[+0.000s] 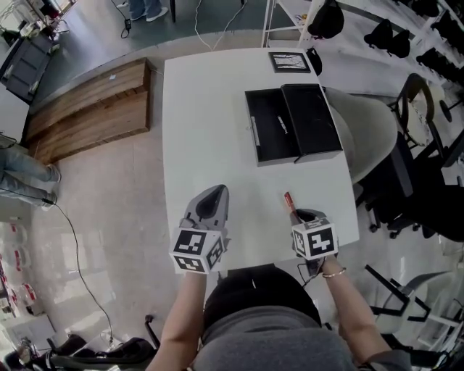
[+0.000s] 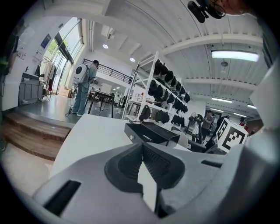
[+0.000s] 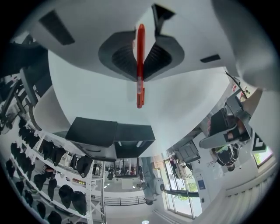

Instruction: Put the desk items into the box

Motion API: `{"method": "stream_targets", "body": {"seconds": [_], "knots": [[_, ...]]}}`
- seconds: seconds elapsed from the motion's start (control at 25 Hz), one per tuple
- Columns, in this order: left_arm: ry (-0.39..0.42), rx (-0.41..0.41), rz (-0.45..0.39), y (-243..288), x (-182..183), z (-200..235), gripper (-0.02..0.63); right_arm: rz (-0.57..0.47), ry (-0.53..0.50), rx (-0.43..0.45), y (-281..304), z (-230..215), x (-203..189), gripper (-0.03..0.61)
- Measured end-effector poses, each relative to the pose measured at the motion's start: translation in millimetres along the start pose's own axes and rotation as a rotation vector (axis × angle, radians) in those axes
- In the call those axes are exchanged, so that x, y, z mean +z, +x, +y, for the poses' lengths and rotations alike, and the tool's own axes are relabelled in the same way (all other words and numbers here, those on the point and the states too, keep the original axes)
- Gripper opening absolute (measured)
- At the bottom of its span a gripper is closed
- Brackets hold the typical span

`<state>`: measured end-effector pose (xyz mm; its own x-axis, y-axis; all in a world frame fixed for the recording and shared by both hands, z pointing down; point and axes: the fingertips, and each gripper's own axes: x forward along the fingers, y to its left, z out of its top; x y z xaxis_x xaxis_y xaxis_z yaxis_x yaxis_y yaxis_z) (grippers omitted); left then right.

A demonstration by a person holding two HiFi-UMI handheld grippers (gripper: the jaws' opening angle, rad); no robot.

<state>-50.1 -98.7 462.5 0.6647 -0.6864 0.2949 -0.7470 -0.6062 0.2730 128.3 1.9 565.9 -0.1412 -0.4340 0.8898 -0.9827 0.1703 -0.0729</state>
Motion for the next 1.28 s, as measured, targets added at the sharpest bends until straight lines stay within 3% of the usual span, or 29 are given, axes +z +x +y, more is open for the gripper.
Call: {"method": "stream_targets", "body": {"seconds": [0.6,1.28], "knots": [[0.086,-0.009,-0.061,9.5,42.2,-11.6,0.006,-0.337,0.056,0.043,-70.0,-4.5,113.8,0.052],[0.096,-0.011,-0.120,37.7,86.8,-9.2,0.006,-0.475,0.037,0.060,-91.1,-21.1,196.5,0.054]]}}
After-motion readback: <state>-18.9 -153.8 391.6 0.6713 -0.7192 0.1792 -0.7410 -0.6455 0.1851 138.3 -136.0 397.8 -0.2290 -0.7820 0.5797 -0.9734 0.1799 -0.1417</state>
